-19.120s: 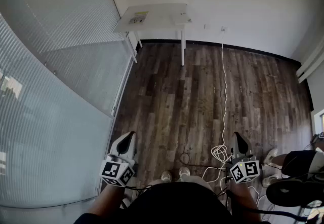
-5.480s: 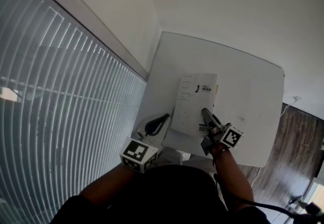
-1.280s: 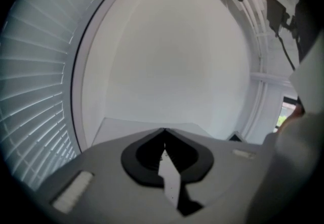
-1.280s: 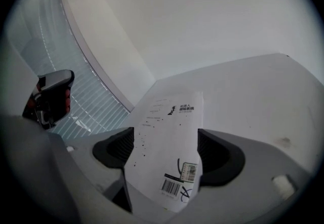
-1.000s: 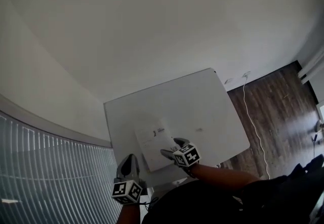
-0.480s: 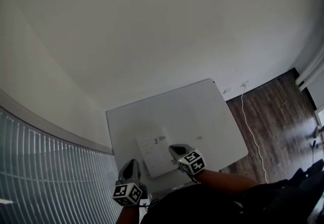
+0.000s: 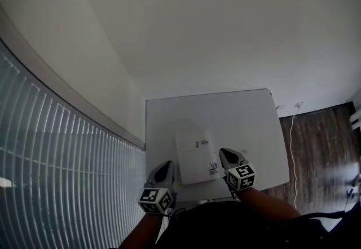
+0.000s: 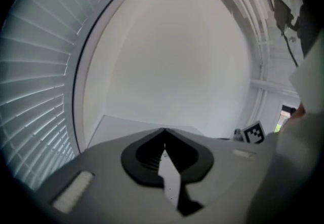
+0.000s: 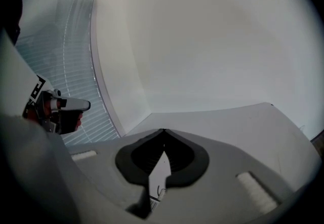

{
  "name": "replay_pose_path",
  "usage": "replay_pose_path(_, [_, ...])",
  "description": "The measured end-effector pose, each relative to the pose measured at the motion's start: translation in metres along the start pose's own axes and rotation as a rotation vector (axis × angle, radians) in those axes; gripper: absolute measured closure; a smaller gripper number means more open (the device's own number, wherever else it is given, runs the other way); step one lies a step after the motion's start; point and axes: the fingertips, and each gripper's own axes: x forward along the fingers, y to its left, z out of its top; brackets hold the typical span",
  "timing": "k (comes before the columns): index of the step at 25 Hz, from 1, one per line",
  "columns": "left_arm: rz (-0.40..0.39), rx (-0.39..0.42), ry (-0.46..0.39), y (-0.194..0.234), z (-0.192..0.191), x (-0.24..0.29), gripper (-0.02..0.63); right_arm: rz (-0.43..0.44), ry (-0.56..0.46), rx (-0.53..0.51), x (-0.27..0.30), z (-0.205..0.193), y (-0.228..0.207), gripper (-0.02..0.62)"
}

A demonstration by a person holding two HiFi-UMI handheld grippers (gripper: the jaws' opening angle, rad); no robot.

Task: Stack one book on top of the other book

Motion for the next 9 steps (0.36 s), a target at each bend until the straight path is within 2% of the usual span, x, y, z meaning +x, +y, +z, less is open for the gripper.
replay_pose_path(4, [0.019, -0.001, 0.021, 0.006, -0.007, -0.007, 0.600, 0.015, 0.005, 0.011, 0.003, -0.003, 0.005, 0.592])
replay_pose_path(9, [-0.016, 0.044, -0.006, 0.002, -0.012, 0.004, 0.600, -0.025, -0.036, 0.060, 0.006, -0.002, -0.017, 0.592])
